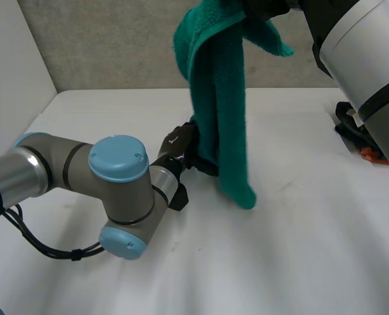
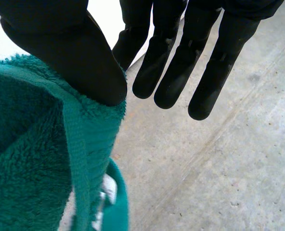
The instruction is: Fold the laundry.
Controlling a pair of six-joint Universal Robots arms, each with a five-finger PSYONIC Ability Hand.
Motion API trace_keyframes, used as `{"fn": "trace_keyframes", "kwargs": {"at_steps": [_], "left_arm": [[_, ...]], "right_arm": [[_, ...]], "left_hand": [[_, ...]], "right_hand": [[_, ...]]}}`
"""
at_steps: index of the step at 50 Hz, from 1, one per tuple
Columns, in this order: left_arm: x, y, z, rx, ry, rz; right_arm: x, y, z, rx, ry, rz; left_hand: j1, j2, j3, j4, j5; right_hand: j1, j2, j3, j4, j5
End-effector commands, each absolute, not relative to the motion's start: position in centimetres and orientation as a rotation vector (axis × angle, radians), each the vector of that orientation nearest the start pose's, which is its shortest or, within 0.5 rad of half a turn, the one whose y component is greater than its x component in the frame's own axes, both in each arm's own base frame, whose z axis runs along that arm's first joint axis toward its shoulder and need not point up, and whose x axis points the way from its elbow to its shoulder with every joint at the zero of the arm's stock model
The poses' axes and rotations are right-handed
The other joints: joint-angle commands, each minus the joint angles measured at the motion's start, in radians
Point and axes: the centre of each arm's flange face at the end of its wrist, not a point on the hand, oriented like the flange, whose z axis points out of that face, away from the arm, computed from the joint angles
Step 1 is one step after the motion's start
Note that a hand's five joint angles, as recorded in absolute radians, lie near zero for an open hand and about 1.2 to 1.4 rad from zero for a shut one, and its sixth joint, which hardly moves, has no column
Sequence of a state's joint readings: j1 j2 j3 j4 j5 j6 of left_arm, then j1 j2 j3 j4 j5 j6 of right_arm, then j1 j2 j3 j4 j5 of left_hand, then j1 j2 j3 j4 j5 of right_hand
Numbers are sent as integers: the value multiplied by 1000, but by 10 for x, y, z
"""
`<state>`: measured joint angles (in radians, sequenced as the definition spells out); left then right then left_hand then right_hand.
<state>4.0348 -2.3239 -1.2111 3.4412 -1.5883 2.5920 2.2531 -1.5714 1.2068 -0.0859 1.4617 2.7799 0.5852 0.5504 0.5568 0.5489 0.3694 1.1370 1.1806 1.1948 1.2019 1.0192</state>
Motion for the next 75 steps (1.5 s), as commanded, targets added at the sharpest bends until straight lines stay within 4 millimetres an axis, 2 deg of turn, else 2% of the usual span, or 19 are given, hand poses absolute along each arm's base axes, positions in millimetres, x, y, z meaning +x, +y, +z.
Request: {"fn": "trace_keyframes", "kwargs": {"at_steps": [1,8,9,14,20,25,29,32,35,39,43,46,48,51,54,59,62,69,75], "left_arm": [[-379,-257,157,-25,-1886,1327],[-326,-281,216,-10,-1863,1536],[-312,-283,231,-63,-1875,1619],[-293,-267,252,-405,-1955,1783],[-270,-263,238,-790,-2127,1871],[-259,-268,223,-899,-2206,1871],[-265,-275,189,-944,-2263,1790],[-271,-290,170,-946,-2265,1804],[-276,-305,166,-923,-2224,1875],[-286,-341,186,-820,-2077,2113],[-293,-380,256,-601,-1747,2507],[-296,-387,292,-494,-1540,2660],[-296,-386,332,-388,-1302,2795],[-286,-371,388,-262,-1006,2927],[-282,-362,402,-241,-945,2950],[-278,-354,362,-342,-1215,2851],[-272,-343,337,-402,-1381,2777],[-253,-296,236,-599,-1834,2484],[-250,-277,173,-714,-2058,2272]], "right_arm": [[308,-167,427,-857,1290,-2358],[277,-217,408,-833,1505,-2433],[258,-239,396,-829,1633,-2442],[247,-261,363,-897,1805,-2335],[249,-270,311,-1063,1983,-2137],[254,-271,247,-1302,2164,-1876],[255,-275,217,-1390,2230,-1765],[256,-281,209,-1380,2249,-1756],[259,-294,212,-1335,2225,-1851],[266,-320,237,-1222,2102,-2123],[274,-349,286,-1029,1816,-2519],[284,-358,331,-866,1474,-2806],[287,-360,359,-751,1243,-2959],[287,-358,378,-670,1085,-3043],[291,-351,387,-657,1029,-3039],[296,-346,369,-721,1162,-2937],[295,-344,340,-825,1373,-2805],[285,-317,252,-1147,1919,-2221],[284,-311,174,-1277,2141,-1866]], "left_hand": [[811,846,839,847,852],[811,846,839,847,852],[811,846,839,847,852],[811,846,839,847,852],[811,846,839,847,852],[811,846,839,847,852],[811,846,839,847,852],[811,846,839,847,852],[811,846,839,847,852],[811,846,839,847,852],[811,846,839,847,852],[811,846,839,847,852],[811,846,839,847,852],[811,846,839,847,852],[811,846,839,847,852],[811,846,839,847,852],[811,846,839,847,852],[811,846,839,847,852],[811,846,839,847,852]], "right_hand": [[259,216,201,194,203],[259,216,201,194,203],[259,216,201,194,203],[259,216,201,194,203],[259,216,201,194,203],[259,216,201,194,203],[259,216,201,194,203],[259,216,201,194,203],[259,216,201,194,203],[259,216,201,194,203],[259,216,201,194,203],[259,216,201,194,203],[259,216,201,194,203],[259,216,201,194,203],[259,216,201,194,203],[259,216,201,194,203],[259,216,201,194,203],[259,216,201,194,203],[259,216,201,194,203]]}}
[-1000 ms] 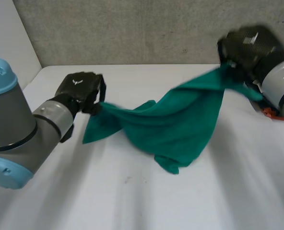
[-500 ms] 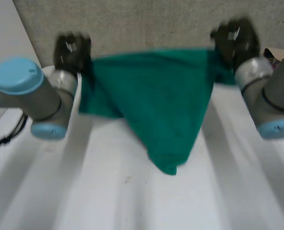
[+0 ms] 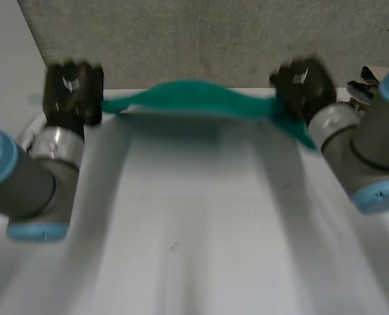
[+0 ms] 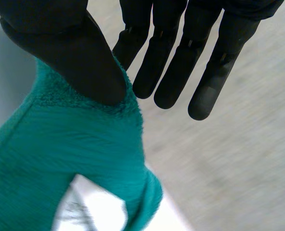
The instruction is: Fold the laundry.
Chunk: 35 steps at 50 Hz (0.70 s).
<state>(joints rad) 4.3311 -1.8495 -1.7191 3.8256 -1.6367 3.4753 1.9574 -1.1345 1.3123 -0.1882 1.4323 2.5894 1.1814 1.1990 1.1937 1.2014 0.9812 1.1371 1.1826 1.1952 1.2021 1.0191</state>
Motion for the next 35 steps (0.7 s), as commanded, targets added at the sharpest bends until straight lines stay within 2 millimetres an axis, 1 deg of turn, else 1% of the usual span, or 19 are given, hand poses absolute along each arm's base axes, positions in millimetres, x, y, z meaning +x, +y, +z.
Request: {"fn": "trace_keyframes", "kwargs": {"at_steps": [1,3,5,7,8,9,10,12,13,14,17,22,24,25,27,28,31,32,35], "left_arm": [[-250,-276,164,731,2075,-2228],[-251,-274,149,792,2102,-2145],[-253,-269,143,847,2104,-2103],[-257,-266,142,893,2083,-2087],[-257,-265,142,898,2077,-2087],[-257,-265,143,902,2073,-2085],[-256,-264,144,901,2070,-2085],[-256,-264,148,894,2058,-2101],[-255,-264,151,887,2052,-2110],[-255,-264,152,885,2050,-2114],[-255,-264,154,882,2046,-2119],[-255,-264,154,882,2046,-2119],[-255,-264,154,883,2047,-2117],[-255,-264,154,883,2047,-2117],[-255,-264,154,883,2047,-2117],[-255,-264,154,883,2047,-2117],[-255,-264,154,881,2047,-2117],[-255,-264,154,881,2047,-2117],[-255,-265,153,879,2047,-2116]], "right_arm": [[284,-311,167,-1283,2157,-1843],[283,-313,153,-1290,2195,-1801],[283,-313,149,-1287,2203,-1788],[279,-313,151,-1254,2216,-1789],[277,-314,150,-1246,2224,-1786],[276,-314,151,-1235,2224,-1788],[272,-314,153,-1206,2238,-1787],[265,-314,158,-1161,2254,-1796],[261,-315,164,-1134,2257,-1809],[254,-314,176,-1077,2263,-1835],[242,-309,188,-967,2288,-1836],[225,-297,188,-854,2366,-1753],[220,-289,190,-830,2391,-1721],[215,-280,191,-808,2418,-1678],[211,-272,188,-784,2447,-1623],[210,-265,185,-751,2468,-1574],[207,-256,176,-680,2499,-1502],[206,-250,170,-617,2515,-1452],[205,-245,162,-522,2533,-1398]], "left_hand": [[215,197,203,195,241],[215,197,203,195,241],[215,197,203,195,241],[215,197,203,195,241],[215,197,203,195,241],[215,197,203,195,241],[215,197,203,195,241],[215,197,203,195,241],[215,197,203,195,241],[215,197,203,195,241],[215,197,203,195,241],[215,197,203,195,241],[215,197,203,195,241],[215,197,203,195,241],[215,197,203,195,241],[215,197,203,195,241],[215,197,203,195,241],[215,197,203,195,241],[215,197,203,195,241]], "right_hand": [[259,214,201,194,203],[259,214,201,194,203],[259,214,201,194,203],[259,214,201,194,203],[164,119,106,99,108],[-5,-51,-63,-70,-62],[-379,-424,-437,-444,-435],[-658,-703,-716,-723,-714],[-723,-768,-781,-788,-779],[-738,-783,-796,-803,-794],[-761,-807,-820,-826,-818],[-735,-781,-793,-800,-792],[-715,-760,-773,-780,-771],[-691,-737,-749,-756,-748],[-682,-728,-740,-747,-739],[-668,-713,-726,-733,-724],[-659,-704,-717,-724,-715],[-647,-693,-705,-712,-704],[-659,-704,-717,-724,-715]]}}
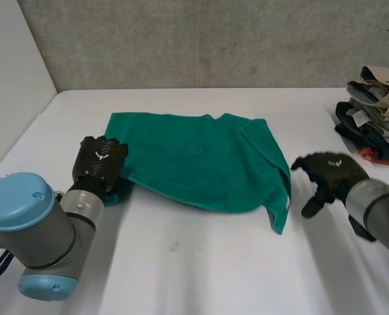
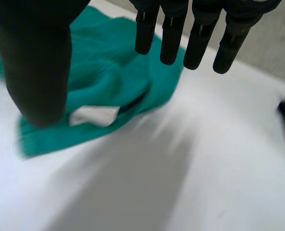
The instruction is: Fold the laundry.
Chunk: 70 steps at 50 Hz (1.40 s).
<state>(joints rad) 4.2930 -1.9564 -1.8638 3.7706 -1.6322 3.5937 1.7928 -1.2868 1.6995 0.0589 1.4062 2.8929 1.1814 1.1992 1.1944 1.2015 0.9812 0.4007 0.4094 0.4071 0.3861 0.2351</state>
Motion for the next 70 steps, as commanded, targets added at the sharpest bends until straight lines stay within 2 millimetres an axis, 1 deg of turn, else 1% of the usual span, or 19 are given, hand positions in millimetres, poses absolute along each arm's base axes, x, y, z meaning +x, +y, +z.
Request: {"fn": "trace_keyframes", "kwargs": {"at_steps": [1,4,9,17,25,31,33,34,35,38,39,40,42,46,48,55,60,66,70], "left_arm": [[-255,-265,153,879,2047,-2116],[-255,-265,152,881,2050,-2112],[-255,-265,152,880,2053,-2111],[-254,-264,150,883,2057,-2106],[-254,-264,150,881,2059,-2104],[-253,-266,149,878,2059,-2102],[-253,-267,149,876,2059,-2102],[-253,-268,148,875,2060,-2099],[-253,-268,147,875,2062,-2097],[-251,-272,143,871,2072,-2078],[-249,-273,142,867,2075,-2073],[-249,-274,141,864,2076,-2069],[-244,-278,140,844,2078,-2056],[-236,-283,137,812,2101,-2026],[-233,-285,135,800,2112,-2015],[-221,-285,127,781,2202,-1939],[-211,-286,126,719,2322,-1911],[-210,-286,124,684,2525,-1914],[-214,-289,124,698,2550,-1940]], "right_arm": [[205,-245,160,-469,2524,-1394],[206,-248,158,-402,2499,-1404],[214,-258,138,-318,2473,-1374],[236,-266,130,-374,2433,-1373],[246,-272,126,-385,2451,-1435],[252,-277,116,-399,2461,-1456],[253,-280,113,-405,2466,-1482],[253,-281,113,-406,2463,-1498],[253,-285,113,-411,2453,-1540],[254,-290,117,-424,2422,-1626],[255,-293,121,-439,2394,-1688],[255,-294,122,-447,2380,-1714],[255,-296,124,-471,2364,-1751],[252,-296,138,-546,2329,-1834],[252,-294,150,-604,2308,-1875],[252,-287,151,-798,2302,-1856],[236,-300,150,-785,2336,-1869],[233,-305,152,-770,2340,-1883],[233,-306,154,-767,2335,-1891]], "left_hand": [[215,197,202,195,241],[215,197,202,195,241],[215,197,202,195,241],[215,197,202,195,241],[215,197,202,195,241],[215,197,202,195,241],[215,197,202,195,241],[215,197,202,195,241],[215,197,202,195,241],[215,197,202,195,241],[201,183,188,181,226],[96,78,83,76,122],[-244,-261,-257,-264,-218],[-524,-542,-537,-544,-498],[-536,-554,-549,-556,-511],[-542,-560,-555,-562,-516],[-542,-560,-555,-562,-517],[-528,-545,-541,-548,-502],[-495,-513,-508,-516,-470]], "right_hand": [[72,63,65,87,63],[72,63,65,86,63],[60,51,54,75,51],[57,48,51,72,48],[69,60,62,83,60],[98,89,92,113,89],[180,172,174,195,171],[247,239,241,262,238],[486,478,480,501,477],[994,985,987,1008,985],[996,987,989,1010,987],[996,987,989,1010,987],[996,987,989,1010,987],[996,987,989,1010,987],[996,987,989,1010,987],[996,987,989,1010,987],[996,987,989,1010,987],[996,987,989,1010,987],[996,987,989,1010,987]]}}
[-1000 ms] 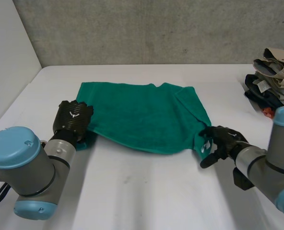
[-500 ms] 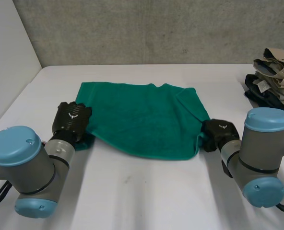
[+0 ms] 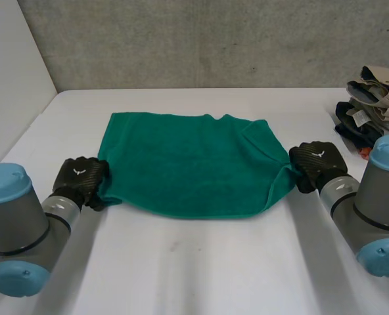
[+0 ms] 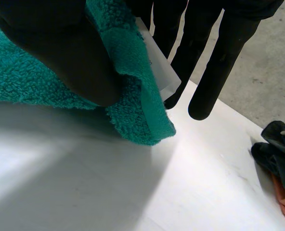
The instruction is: Fold the laundry.
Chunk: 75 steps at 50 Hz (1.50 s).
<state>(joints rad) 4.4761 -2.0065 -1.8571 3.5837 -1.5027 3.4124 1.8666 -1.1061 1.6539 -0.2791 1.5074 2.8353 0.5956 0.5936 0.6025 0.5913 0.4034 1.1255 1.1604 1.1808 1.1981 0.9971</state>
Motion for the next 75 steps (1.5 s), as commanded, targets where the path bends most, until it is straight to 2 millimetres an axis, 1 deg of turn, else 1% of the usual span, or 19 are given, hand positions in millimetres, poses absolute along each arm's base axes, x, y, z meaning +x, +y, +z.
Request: {"fn": "trace_keyframes", "kwargs": {"at_steps": [1,12,20,27,31,33,38,43,47,51,53,54,57,58,61,64,66,69,75], "left_arm": [[-214,-291,124,694,2548,-1943],[-220,-316,128,647,2539,-2020],[-219,-315,136,531,2626,-2022],[-197,-303,224,449,2368,-2279],[-192,-286,267,461,2212,-2401],[-191,-279,277,475,2182,-2419],[-191,-280,252,521,2261,-2295],[-192,-296,195,679,2349,-2014],[-193,-309,163,795,2333,-1864],[-197,-331,157,807,2257,-1849],[-203,-347,169,791,2180,-1930],[-213,-363,190,770,2066,-2053],[-227,-383,233,723,1865,-2256],[-235,-393,267,680,1703,-2405],[-241,-405,332,549,1351,-2657],[-236,-402,391,386,1056,-2830],[-235,-397,403,348,1019,-2864],[-229,-396,406,326,1053,-2854],[-228,-395,361,399,1323,-2739]], "right_arm": [[233,-306,154,-765,2337,-1889],[233,-305,157,-818,2328,-1911],[230,-300,197,-917,2287,-2013],[224,-278,248,-1091,2313,-2008],[221,-262,278,-1204,2313,-2003],[220,-256,288,-1254,2307,-1988],[223,-252,291,-1287,2274,-1965],[227,-254,272,-1293,2300,-1870],[234,-274,232,-1283,2372,-1735],[241,-299,227,-1214,2324,-1847],[245,-313,232,-1159,2277,-1952],[247,-321,238,-1123,2244,-2018],[251,-351,278,-917,2058,-2340],[252,-363,304,-797,1916,-2506],[254,-376,352,-560,1557,-2771],[253,-376,382,-415,1286,-2909],[252,-372,400,-339,1104,-2983],[254,-370,399,-349,1083,-2982],[257,-372,369,-427,1281,-2878]], "left_hand": [[114,116,107,118,131],[788,790,781,793,806],[801,803,794,805,818],[801,803,794,805,818],[801,803,794,805,818],[801,803,794,805,818],[801,803,794,805,818],[801,803,794,805,818],[801,803,794,805,818],[801,803,794,805,818],[801,803,794,805,818],[801,803,794,805,818],[801,803,794,805,818],[801,803,794,805,818],[801,803,794,805,818],[801,803,794,805,818],[801,803,794,805,818],[801,803,794,805,818],[801,803,794,805,818]], "right_hand": [[271,236,215,198,225],[271,236,215,198,225],[271,236,215,198,225],[271,236,215,198,225],[271,236,215,198,225],[271,236,215,198,225],[271,236,215,198,225],[271,236,215,198,225],[271,236,215,198,225],[271,236,215,198,225],[271,236,215,198,225],[271,236,215,198,225],[271,236,215,198,225],[271,236,215,198,225],[271,236,215,198,225],[271,236,215,198,225],[271,236,215,198,225],[271,236,215,198,225],[271,236,215,198,225]]}}
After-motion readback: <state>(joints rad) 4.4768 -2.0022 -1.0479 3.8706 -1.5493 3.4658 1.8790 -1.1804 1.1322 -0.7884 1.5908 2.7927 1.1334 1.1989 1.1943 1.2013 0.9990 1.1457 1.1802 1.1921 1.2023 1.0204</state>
